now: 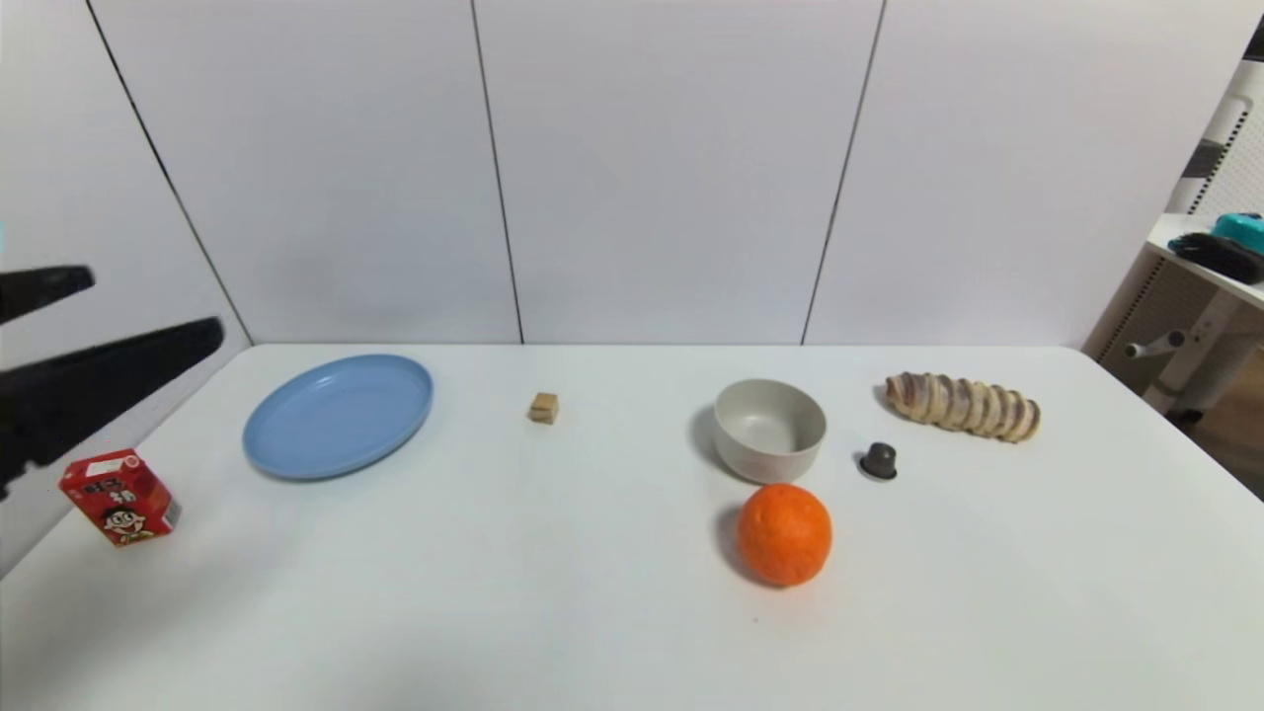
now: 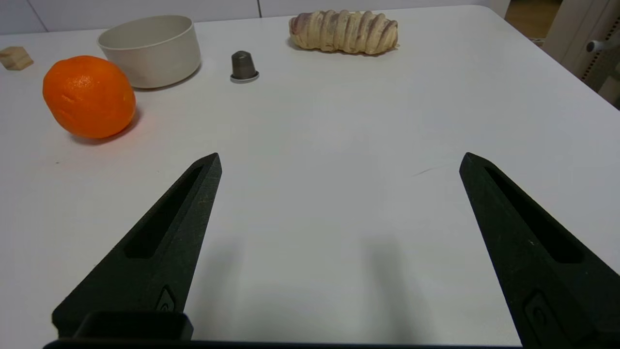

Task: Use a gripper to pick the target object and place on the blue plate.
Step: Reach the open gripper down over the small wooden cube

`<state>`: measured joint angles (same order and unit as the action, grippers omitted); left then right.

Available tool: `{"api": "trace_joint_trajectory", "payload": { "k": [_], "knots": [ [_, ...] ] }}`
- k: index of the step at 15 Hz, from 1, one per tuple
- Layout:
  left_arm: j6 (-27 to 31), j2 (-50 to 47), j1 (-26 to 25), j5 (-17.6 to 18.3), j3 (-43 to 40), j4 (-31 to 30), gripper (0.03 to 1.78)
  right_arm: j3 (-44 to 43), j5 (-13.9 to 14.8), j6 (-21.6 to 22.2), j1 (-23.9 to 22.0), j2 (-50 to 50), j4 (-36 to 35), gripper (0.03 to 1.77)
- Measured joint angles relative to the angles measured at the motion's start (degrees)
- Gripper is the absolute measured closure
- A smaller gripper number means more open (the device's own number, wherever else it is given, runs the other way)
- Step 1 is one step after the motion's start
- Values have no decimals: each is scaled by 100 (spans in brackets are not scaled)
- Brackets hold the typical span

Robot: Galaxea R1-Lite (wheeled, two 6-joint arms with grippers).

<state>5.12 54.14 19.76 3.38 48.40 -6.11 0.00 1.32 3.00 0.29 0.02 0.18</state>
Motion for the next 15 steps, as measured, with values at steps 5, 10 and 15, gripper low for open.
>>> {"api": "trace_joint_trajectory", "payload": {
  "k": [5,10,15],
  "knots": [
    [144,2453,805,4,2505,492,12,0,0,-2,4,0,0,10],
    [174,4682,1135,-43,5005,2109,12,0,0,-2,0,0,0,10],
    [89,6138,1146,-375,6417,3678,12,0,2,-2,1,0,2,10]
  ]
}}
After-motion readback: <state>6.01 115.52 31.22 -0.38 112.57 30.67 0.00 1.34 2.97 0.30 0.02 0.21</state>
